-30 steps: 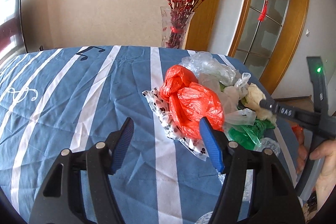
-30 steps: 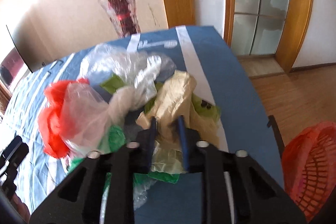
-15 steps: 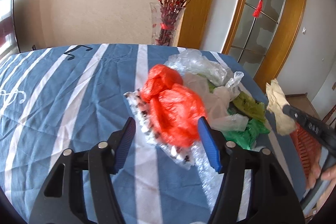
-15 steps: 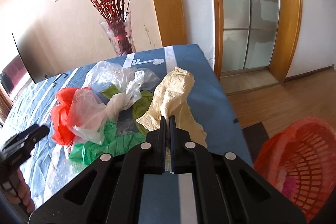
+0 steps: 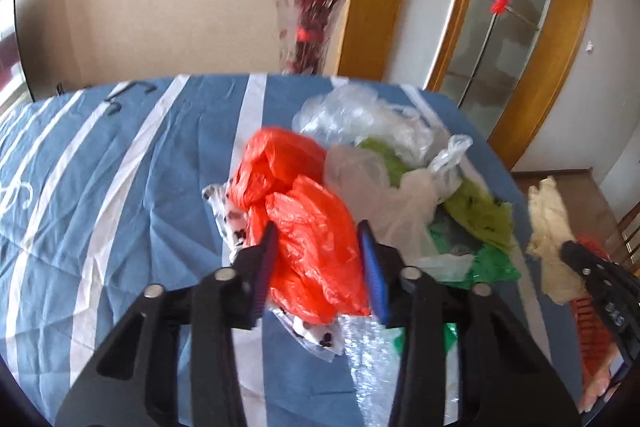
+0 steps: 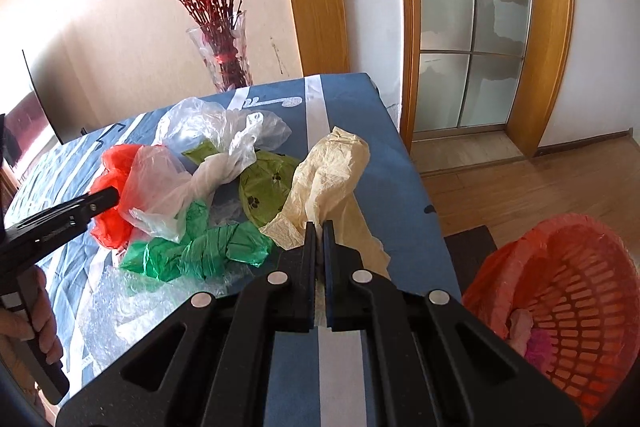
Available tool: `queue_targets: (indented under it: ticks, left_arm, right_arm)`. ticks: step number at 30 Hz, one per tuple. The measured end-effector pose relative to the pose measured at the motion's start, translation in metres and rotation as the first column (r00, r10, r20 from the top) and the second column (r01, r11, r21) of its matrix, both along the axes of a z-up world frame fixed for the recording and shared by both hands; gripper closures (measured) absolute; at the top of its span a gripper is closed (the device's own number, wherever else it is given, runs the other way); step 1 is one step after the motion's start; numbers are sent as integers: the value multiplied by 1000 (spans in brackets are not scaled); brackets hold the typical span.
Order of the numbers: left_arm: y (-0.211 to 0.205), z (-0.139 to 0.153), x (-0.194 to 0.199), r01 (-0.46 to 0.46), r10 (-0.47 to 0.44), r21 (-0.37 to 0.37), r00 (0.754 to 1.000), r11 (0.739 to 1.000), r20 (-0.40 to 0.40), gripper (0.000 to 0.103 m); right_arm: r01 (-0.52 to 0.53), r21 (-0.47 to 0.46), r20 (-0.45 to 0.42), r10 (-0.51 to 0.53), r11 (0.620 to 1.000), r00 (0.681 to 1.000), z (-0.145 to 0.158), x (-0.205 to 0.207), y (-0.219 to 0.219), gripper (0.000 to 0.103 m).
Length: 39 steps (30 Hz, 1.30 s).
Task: Collect trash
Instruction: 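Grasp a red bag from the pile with the left gripper, then carry the beige bag and red bag over the red basket with both grippers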
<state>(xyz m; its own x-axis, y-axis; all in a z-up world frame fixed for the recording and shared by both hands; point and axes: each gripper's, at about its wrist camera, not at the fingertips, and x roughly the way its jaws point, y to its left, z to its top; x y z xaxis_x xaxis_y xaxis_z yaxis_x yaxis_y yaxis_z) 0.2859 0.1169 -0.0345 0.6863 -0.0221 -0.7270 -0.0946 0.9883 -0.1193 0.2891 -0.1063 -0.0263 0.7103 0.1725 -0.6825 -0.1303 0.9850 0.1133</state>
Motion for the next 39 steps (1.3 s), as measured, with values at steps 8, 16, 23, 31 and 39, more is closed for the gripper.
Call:
queue_targets:
  ticks: [8,16,23,31,39]
  left_arm:
    - [34,6,-10,-38,37,-59,999,998,-5,98]
    - [59,55,-37,-56,60,-59,995,997,79,98]
    - [35,84,-56,4,0,-28,991,1000,135,98]
    - [-23,97,-69,128,-123,-22,978,992,168,98]
    - [-89,96,-80,293,-281,-44,942,955,186,98]
  right_arm:
    - [-8,-5,27,8,1000,1000,13,-12,-3,99]
    - [-16,-1,67,16,1000,998,31,-28,-4,99]
    - [0,-2,99,0,1000,995,46,-44,-15,99]
    - [54,-7,144,-53,999,988,65,-67,-44,99]
    - [124,7,170,-124,992,978,72,-88,-81,99]
